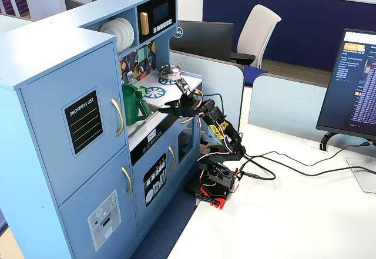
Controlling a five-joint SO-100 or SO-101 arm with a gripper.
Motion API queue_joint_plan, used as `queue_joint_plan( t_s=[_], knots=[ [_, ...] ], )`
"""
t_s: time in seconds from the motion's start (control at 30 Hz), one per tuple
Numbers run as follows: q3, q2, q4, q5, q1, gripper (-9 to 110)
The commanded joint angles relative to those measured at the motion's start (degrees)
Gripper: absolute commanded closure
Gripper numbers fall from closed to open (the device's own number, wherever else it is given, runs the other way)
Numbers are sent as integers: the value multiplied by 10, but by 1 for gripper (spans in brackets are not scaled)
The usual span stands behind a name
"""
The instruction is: Take off the lid from the green recipient and place it on the counter
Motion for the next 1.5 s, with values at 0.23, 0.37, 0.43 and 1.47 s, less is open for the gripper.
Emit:
queue_joint_plan(
  t_s=[0.23,0.37,0.43,1.47],
  knots=[
    [-83,-75,-88,11,-4,81],
    [-69,-82,-133,17,-9,78],
    [-55,-83,-160,18,-10,78],
    [29,-149,-385,11,15,76]
  ],
)
